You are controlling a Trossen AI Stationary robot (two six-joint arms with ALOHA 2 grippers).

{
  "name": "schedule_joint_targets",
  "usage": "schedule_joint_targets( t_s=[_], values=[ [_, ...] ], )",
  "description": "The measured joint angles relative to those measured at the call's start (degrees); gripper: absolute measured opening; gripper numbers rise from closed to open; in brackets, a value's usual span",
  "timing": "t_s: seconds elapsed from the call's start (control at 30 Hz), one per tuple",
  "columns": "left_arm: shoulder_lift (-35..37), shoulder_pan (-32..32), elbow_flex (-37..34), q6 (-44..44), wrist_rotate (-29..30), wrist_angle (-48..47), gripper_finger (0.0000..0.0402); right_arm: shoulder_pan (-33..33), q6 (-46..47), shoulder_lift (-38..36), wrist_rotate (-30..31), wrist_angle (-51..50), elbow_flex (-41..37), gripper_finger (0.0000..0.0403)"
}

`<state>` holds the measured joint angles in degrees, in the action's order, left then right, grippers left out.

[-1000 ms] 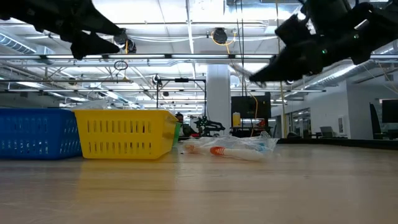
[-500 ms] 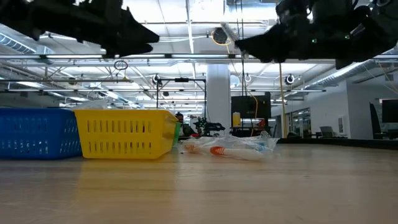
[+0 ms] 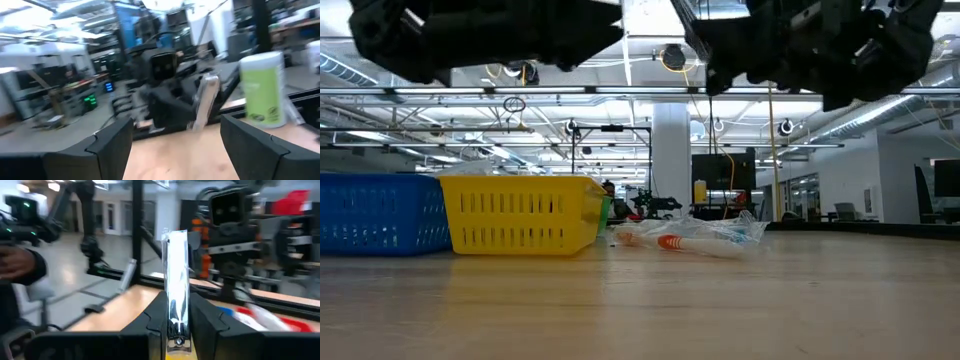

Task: Pick & Place Travel size toiletries
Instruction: Put the silver nail cutter into the blue bin

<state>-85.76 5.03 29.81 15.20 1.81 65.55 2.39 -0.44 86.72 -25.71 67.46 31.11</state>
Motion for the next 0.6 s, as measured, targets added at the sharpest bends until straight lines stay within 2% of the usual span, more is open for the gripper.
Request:
schedule_joint_targets(
  t_s=[0.1,0.2,0.3,0.6],
  values=[
    [-2.91,-0.15,5.10,-0.28,-4.11,-2.45,0.0294,0.02,2.42,2.37,-2.99,-0.10,2.52,0.0044],
    [-5.50,-0.13,10.01,0.34,-6.89,-7.31,0.0294,0.01,3.01,4.80,-3.27,0.08,4.02,0.0044],
    [-7.17,0.05,13.31,1.43,-7.37,-10.85,0.0294,0.04,3.41,5.88,-3.12,-0.04,4.35,0.0044],
    [-7.51,1.03,15.42,1.65,-10.95,-13.61,0.0294,0.04,3.82,5.16,-5.88,1.19,4.31,0.0044]
  ],
)
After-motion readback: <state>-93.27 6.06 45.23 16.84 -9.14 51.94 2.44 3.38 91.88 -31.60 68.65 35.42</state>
